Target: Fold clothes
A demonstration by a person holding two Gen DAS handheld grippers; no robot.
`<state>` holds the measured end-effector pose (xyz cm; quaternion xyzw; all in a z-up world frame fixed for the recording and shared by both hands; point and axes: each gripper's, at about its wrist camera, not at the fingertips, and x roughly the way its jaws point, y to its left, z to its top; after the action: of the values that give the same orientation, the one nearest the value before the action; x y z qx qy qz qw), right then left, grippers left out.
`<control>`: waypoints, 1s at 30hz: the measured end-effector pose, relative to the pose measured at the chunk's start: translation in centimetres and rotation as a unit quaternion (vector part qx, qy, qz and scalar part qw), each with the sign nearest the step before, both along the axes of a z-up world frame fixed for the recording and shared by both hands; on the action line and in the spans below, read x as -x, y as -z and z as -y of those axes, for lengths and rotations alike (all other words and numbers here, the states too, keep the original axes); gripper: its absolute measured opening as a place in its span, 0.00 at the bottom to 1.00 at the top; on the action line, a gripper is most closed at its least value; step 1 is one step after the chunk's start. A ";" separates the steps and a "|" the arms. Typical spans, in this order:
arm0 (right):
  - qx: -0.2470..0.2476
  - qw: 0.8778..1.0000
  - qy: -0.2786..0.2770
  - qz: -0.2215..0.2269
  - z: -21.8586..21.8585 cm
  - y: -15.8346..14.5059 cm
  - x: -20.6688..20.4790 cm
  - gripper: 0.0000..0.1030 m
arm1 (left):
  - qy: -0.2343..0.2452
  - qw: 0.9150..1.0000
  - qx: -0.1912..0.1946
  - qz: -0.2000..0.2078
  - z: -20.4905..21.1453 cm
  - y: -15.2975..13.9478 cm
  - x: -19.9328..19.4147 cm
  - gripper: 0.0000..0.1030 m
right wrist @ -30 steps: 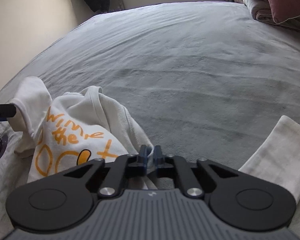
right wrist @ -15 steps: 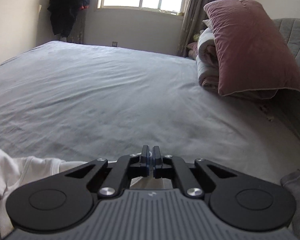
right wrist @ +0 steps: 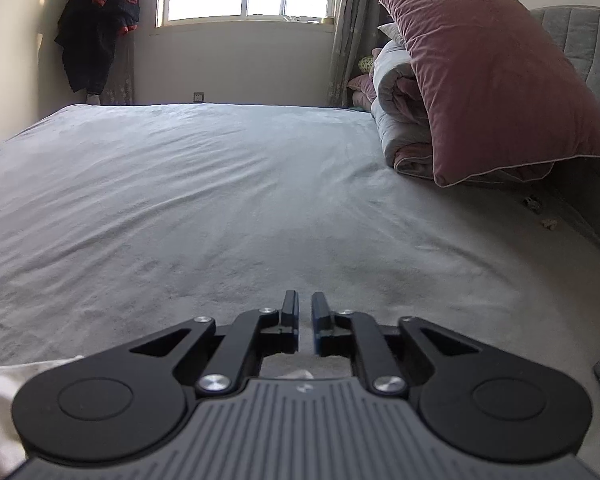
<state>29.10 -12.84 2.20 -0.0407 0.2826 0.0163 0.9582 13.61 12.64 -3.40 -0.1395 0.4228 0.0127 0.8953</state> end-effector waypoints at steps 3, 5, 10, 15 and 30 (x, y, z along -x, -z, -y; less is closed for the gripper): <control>-0.001 1.000 -0.009 -0.015 1.2 0.2 1.2 0.39 | 0.010 1.000 0.007 -0.005 0.4 0.0 0.1 0.46; -0.005 1.000 -0.012 -0.017 2.3 0.3 2.5 0.43 | 0.019 1.000 0.017 -0.006 0.5 -0.1 0.2 0.46; -0.059 0.997 -0.020 -0.055 5.8 0.4 7.0 0.43 | 0.039 0.998 0.041 -0.018 1.0 0.0 0.8 0.45; -0.132 0.985 -0.040 -0.102 8.5 0.8 13.2 0.44 | 0.063 0.994 0.085 -0.037 1.5 -0.2 1.7 0.44; -0.276 0.943 -0.066 -0.174 9.4 2.0 21.6 0.56 | 0.110 0.991 0.064 -0.036 1.6 -4.1 7.2 0.42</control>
<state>7.54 -22.24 0.22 0.2105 0.4259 0.1637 0.8646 6.42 11.05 0.67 -0.1484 0.4675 -0.1075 0.8648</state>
